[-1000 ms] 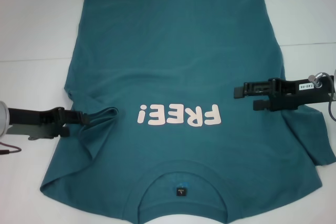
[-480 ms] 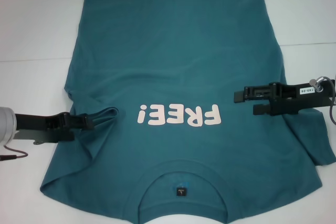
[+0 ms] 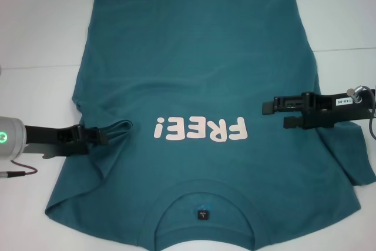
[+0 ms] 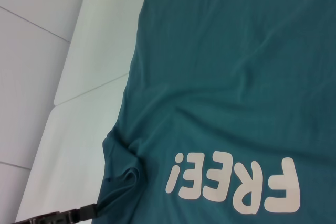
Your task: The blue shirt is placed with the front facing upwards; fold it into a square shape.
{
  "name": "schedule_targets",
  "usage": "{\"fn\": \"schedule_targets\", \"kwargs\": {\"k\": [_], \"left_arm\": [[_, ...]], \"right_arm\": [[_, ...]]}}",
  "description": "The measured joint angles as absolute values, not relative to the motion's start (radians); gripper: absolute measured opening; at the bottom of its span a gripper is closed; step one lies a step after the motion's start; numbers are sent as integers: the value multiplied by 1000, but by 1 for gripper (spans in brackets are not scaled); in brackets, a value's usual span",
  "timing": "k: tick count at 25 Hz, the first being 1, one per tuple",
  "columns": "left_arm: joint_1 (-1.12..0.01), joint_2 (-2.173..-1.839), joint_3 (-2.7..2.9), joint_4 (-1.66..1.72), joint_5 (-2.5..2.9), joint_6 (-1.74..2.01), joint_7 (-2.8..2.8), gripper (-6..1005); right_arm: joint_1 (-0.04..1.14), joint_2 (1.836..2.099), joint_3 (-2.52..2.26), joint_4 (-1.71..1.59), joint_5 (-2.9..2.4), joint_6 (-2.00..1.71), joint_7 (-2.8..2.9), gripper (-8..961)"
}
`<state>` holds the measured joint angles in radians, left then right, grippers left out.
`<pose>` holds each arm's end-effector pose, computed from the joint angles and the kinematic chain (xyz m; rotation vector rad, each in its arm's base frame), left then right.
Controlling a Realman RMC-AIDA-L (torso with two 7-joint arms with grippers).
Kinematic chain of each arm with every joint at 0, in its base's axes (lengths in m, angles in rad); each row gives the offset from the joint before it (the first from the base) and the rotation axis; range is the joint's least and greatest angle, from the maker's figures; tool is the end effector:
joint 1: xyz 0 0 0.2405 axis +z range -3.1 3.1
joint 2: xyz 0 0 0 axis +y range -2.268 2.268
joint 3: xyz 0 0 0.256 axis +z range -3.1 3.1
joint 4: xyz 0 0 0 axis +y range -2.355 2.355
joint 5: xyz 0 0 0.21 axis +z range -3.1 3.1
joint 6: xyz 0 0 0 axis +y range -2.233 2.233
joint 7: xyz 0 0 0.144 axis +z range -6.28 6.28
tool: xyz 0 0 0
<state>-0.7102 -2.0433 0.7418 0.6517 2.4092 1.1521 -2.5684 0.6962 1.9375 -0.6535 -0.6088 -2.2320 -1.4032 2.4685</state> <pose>-0.2784 0.4008 0.0028 -2.0290 -1.8022 -0.2871 0.2701 0.3911 0.0446 -2.1725 1.8669 0.5114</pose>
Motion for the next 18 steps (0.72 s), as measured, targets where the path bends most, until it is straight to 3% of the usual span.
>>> {"fn": "schedule_targets", "kwargs": {"k": [5, 18], "left_arm": [[-719, -2043, 772, 644, 2411, 1135, -2575, 654], [-725, -2044, 785, 650, 2412, 1145, -2589, 105]], "right_arm": [[696, 1937, -652, -609, -2232, -1402, 2468, 915], [689, 1934, -650, -609, -2228, -1404, 2468, 913]]}}
